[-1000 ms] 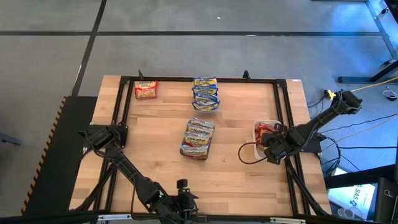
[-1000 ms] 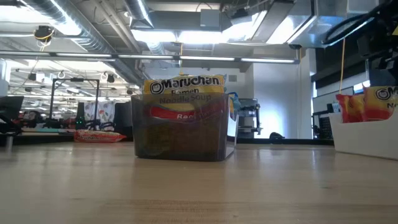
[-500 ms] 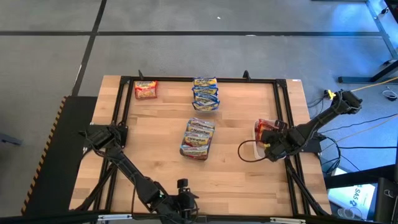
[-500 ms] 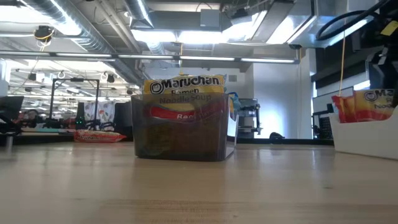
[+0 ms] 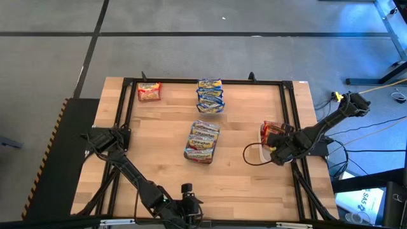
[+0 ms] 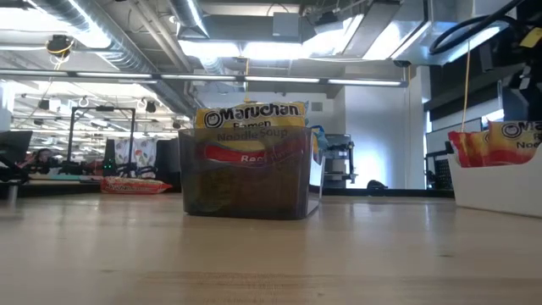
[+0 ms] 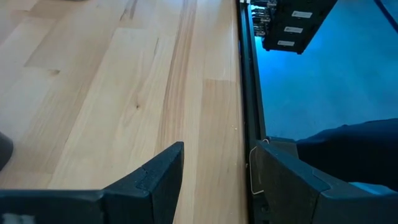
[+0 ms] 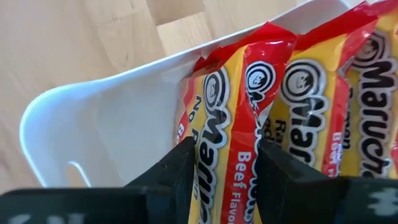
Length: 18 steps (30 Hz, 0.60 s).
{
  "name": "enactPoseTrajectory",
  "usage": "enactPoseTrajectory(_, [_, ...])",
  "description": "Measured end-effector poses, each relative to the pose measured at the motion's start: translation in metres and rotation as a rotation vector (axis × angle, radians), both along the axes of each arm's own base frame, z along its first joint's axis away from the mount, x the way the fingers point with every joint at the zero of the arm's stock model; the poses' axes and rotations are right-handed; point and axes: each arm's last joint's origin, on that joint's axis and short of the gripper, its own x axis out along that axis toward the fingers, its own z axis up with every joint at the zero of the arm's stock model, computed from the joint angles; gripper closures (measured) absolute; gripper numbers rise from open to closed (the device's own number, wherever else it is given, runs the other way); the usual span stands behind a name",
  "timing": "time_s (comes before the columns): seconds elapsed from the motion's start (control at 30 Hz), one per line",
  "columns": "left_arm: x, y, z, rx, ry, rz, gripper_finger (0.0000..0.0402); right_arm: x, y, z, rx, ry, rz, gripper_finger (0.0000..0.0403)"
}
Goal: Sort Maruchan noodles
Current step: Put the red noodle pack into the white bin
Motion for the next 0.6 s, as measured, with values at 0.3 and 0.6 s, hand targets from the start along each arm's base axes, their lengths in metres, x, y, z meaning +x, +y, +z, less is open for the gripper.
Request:
enactPoseTrajectory(0.3, [0.000,0.000,0.000,0.000,0.000,0.000,0.0205,0.003,0.003,0.000,0.039,-0.012,0.028,0.0282])
enactPoseTrajectory(0.6, [0.000,0.000,0.000,0.000,0.000,0.001,0.0205,0.002,0.001,0.013,0.006,-0.027,-0.031,0.0212])
